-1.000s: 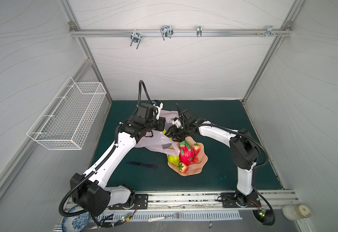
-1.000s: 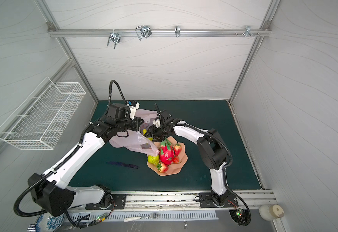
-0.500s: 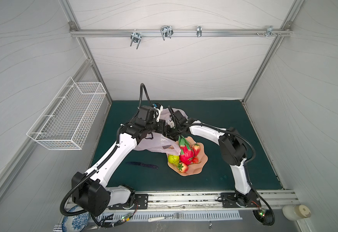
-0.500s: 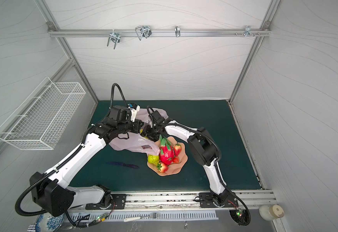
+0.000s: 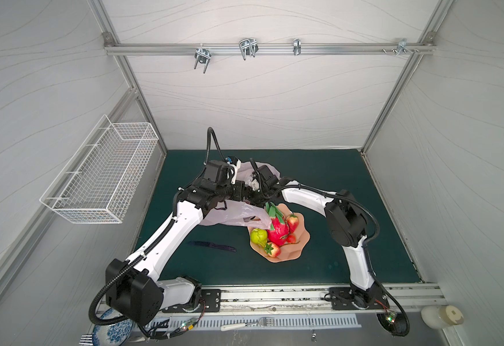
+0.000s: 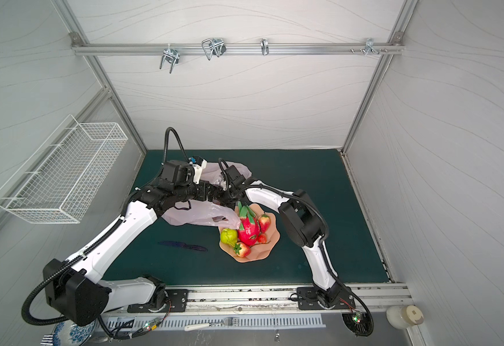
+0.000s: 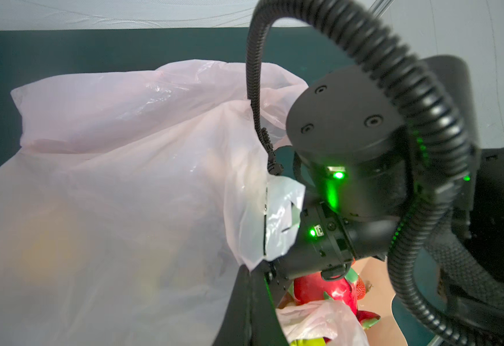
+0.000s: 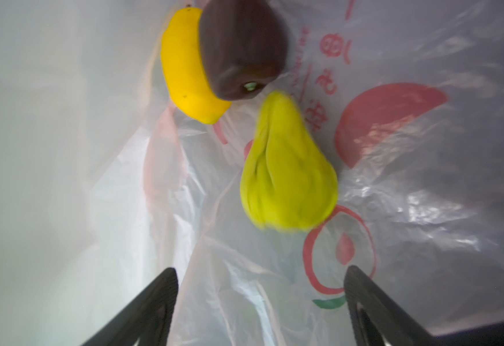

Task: Place the fruits into the plastic bag
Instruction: 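Open the right gripper to drop the pear inside the bag, then withdraw the right gripper from the bag back over the bowl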

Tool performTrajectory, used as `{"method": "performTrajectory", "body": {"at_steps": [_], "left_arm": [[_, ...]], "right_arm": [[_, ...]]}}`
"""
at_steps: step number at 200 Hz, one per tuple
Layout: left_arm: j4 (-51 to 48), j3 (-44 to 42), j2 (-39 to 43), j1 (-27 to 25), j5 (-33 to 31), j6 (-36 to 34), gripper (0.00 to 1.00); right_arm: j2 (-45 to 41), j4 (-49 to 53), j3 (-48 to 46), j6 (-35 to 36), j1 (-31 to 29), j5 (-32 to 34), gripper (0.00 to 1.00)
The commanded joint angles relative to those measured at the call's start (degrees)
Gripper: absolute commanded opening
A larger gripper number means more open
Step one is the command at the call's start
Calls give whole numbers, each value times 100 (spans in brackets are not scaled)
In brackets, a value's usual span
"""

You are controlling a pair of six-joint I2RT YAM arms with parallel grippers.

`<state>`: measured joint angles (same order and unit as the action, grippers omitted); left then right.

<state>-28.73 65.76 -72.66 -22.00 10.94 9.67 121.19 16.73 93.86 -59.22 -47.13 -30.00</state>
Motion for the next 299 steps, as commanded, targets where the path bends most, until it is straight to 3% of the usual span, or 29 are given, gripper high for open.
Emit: {"method": "performTrajectory", "body": {"at_steps": [1, 61, 122, 256, 299], "left_arm": [[294, 18, 163, 43, -11, 44, 0], [271, -10, 250, 55, -50, 68, 0], [243, -108, 334, 64, -136, 96, 0], [125, -133, 481, 73, -54, 70, 0], [104, -142, 544, 73, -22, 70, 0]], "right_arm": [[-381, -369, -41, 18, -31, -355, 90], [-943, -177, -364, 206, 32, -532, 91], [-1600, 831, -673, 776, 158, -385, 92], [-3869, 2915, -1905, 1986, 532, 1332, 96], [-4417, 3326, -2223, 2630, 635, 1592, 95]]}}
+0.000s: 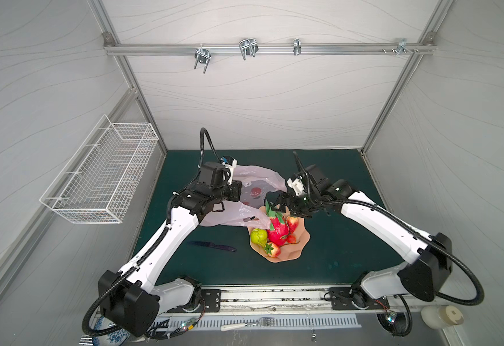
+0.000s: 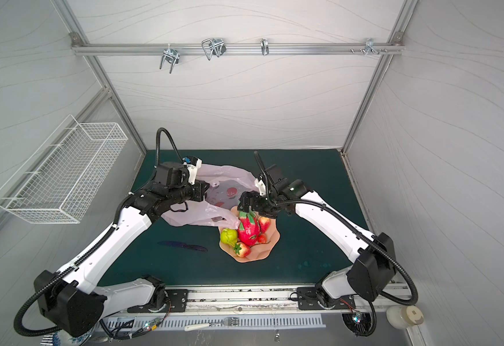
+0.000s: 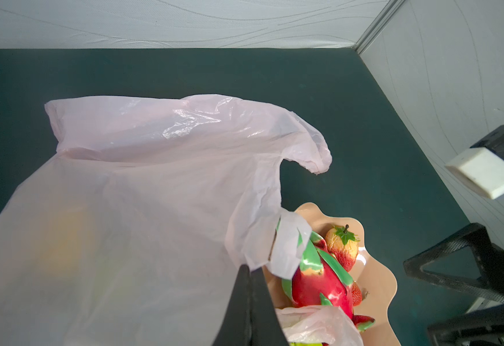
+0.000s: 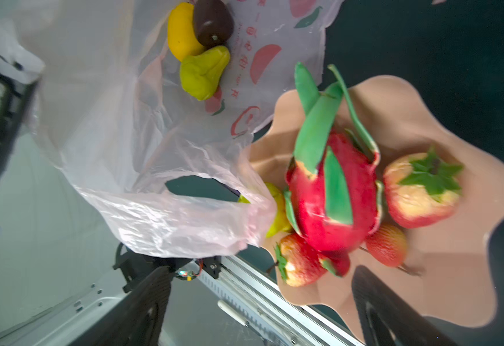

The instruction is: Place the fruits into the plastic bag

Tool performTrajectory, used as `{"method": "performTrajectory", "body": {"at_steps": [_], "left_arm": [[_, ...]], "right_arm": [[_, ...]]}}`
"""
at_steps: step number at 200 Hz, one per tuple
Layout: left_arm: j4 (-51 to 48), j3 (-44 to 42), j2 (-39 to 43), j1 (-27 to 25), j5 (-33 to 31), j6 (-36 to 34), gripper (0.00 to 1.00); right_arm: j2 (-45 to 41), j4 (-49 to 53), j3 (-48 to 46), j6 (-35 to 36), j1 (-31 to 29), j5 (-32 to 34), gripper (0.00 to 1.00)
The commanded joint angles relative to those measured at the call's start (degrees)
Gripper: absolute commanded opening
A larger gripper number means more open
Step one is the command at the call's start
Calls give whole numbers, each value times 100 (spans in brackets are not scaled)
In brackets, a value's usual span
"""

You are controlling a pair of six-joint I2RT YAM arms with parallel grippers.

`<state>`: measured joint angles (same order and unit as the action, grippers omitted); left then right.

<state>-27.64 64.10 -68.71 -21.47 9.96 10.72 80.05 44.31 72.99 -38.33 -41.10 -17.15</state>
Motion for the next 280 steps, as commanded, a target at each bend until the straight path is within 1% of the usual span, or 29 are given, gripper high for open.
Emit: {"method": "performTrajectory", "body": {"at_steps": [1, 30, 51, 78, 114, 147, 205, 280], "left_arm": [[-5, 24, 148, 21, 77, -35, 0], [-22, 11, 203, 20, 81, -43, 0], [-41, 15, 212, 20, 85, -48, 0], [-62, 15, 239, 20, 73, -53, 0], [-69, 24, 275, 20, 89, -26, 0], [-99, 15, 311, 20, 88, -18, 0], [-180, 15, 363, 20, 87, -17, 0], [-240, -29, 430, 20, 77, 18, 0]], "right_arm": [[-309, 577, -140, 552, 32, 308, 96], [-539, 714, -335, 814, 23, 197, 94], [-691, 616, -508, 979, -15, -86, 94], [-741, 679, -576, 1344, -278, -157, 94], [-767, 510, -796, 1597, -872, -164, 93], [-653, 307, -953, 1725, -1368, 11, 92], [-45, 200, -967, 1919, -2084, 564, 89], [500, -201, -1076, 1638, -2332, 1063, 83]]}}
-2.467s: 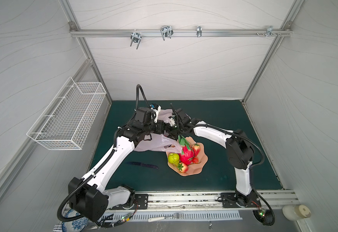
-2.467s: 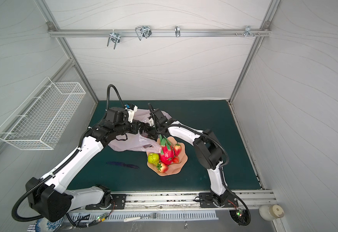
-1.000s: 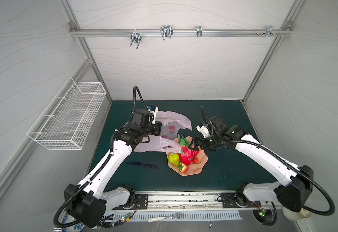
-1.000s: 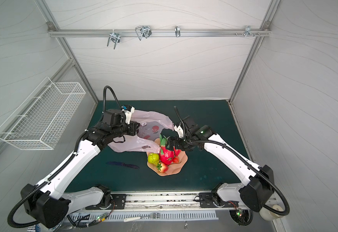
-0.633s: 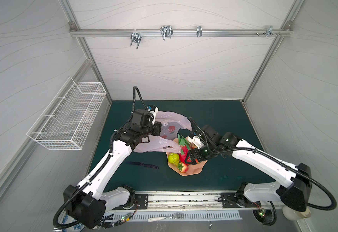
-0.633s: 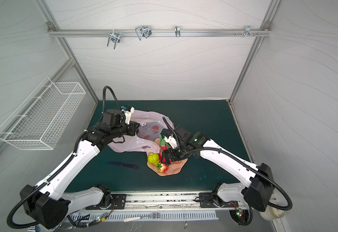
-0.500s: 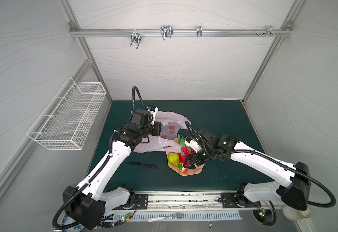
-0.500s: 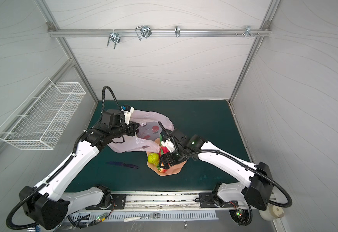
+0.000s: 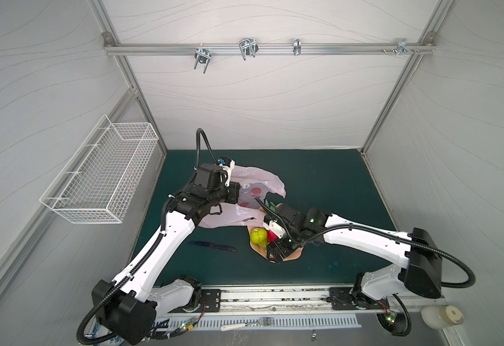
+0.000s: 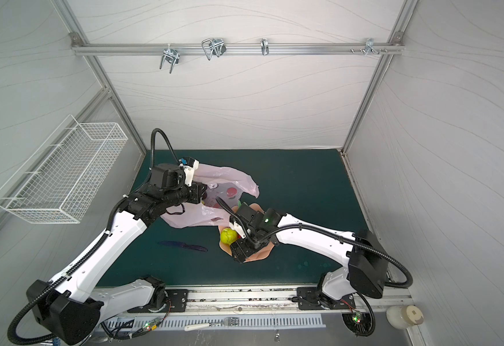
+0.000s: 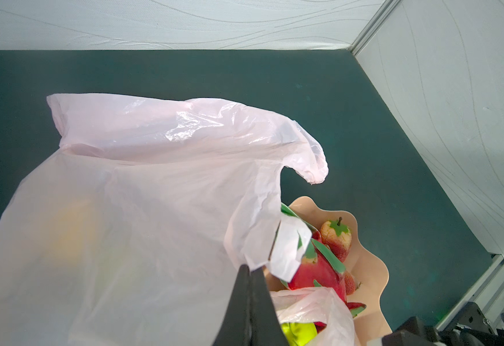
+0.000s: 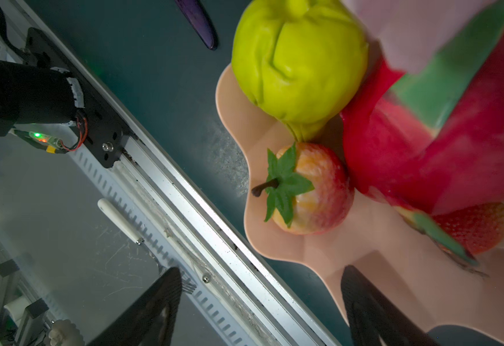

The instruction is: Place the fruits into the plastic bag

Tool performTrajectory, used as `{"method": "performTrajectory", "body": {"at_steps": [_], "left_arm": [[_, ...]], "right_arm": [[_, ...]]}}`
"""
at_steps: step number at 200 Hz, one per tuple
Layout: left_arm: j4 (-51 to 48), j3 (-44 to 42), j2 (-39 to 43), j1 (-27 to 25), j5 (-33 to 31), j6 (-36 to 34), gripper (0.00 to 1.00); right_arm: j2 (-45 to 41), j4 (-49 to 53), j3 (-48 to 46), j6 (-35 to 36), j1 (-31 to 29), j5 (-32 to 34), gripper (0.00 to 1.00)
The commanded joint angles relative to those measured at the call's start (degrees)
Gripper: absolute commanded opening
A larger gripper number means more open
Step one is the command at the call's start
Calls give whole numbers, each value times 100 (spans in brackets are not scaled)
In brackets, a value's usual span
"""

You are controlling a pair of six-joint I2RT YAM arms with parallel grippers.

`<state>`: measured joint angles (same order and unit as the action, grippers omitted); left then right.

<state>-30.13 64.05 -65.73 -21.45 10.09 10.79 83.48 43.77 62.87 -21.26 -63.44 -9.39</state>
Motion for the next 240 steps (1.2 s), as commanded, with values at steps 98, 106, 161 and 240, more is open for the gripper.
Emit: {"method": "performTrajectory", "body": {"at_steps": [98, 106, 161, 240], "left_arm": [[-32, -40, 159, 18, 63, 3, 0], [-28, -49, 159, 18, 65, -6, 0], [-19, -42, 164, 18, 82, -5, 0], [7, -51, 147, 18, 108, -15, 0]], "right_arm": [[753, -466, -30, -471, -169, 884, 66], [781, -460, -25, -493, -186, 920, 64], [898, -461, -60, -491, -204, 1027, 58], [955, -394, -65, -529, -203, 1149, 46]]}}
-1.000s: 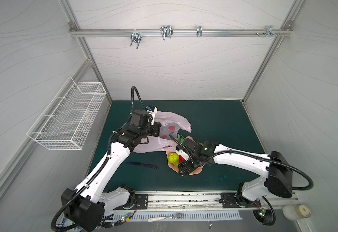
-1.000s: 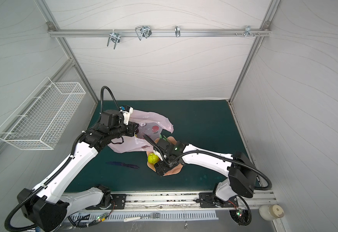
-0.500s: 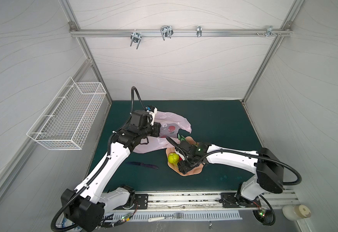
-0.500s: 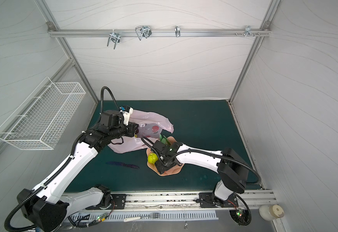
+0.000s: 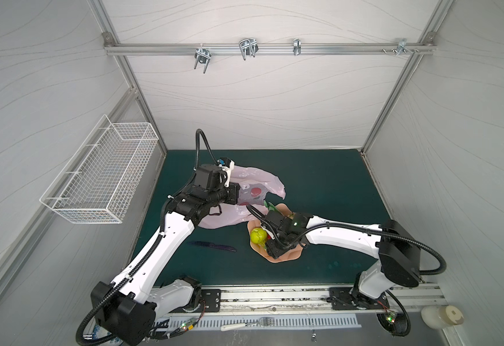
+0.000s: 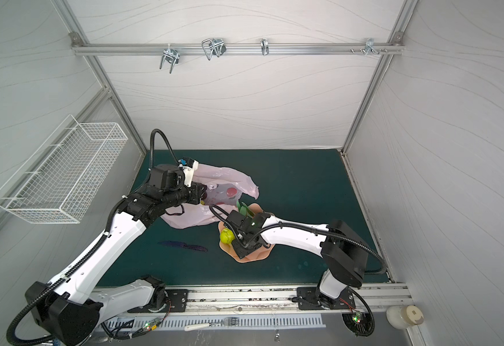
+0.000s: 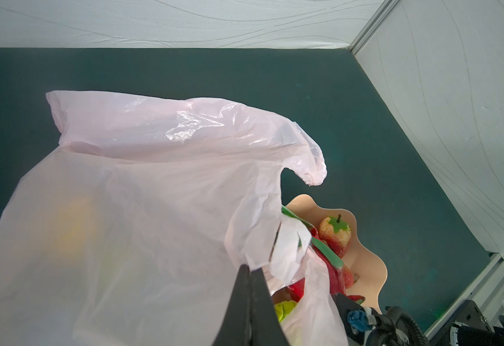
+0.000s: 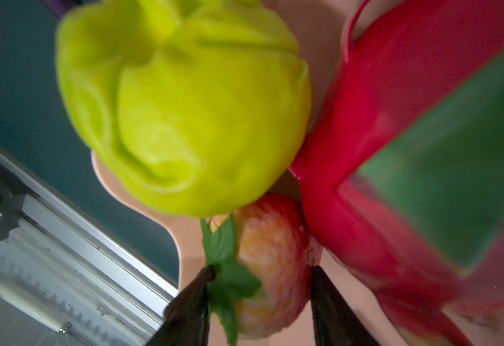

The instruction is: Place the fruits into the plastic bag

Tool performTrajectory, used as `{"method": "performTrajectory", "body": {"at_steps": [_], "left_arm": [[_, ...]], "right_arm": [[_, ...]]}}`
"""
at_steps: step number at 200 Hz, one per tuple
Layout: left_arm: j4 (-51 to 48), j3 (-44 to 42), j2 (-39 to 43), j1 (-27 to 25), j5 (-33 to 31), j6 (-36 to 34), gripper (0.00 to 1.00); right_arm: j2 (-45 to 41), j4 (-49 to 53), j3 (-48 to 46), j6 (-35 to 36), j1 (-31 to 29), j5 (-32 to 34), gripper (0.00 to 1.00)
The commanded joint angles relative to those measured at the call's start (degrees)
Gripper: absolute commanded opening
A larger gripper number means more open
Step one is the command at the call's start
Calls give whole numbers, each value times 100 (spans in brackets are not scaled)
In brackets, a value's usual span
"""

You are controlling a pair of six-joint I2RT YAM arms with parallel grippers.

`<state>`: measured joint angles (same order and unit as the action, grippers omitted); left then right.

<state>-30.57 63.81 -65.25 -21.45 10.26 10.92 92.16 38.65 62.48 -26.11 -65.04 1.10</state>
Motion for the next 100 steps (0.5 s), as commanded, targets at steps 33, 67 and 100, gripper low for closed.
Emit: {"method": "performTrajectory", "body": {"at_steps": [33, 67, 100], "left_arm": [[51, -18, 103, 18, 105, -19, 0], [42, -27, 122, 18, 100, -15, 0], [31, -44, 128, 18, 108, -28, 0]], "right_arm": [[-29, 175, -52, -53, -53, 105, 39], [-329, 313, -34, -45, -79, 96, 34], [-723, 529, -9, -46, -87, 61, 33]]}}
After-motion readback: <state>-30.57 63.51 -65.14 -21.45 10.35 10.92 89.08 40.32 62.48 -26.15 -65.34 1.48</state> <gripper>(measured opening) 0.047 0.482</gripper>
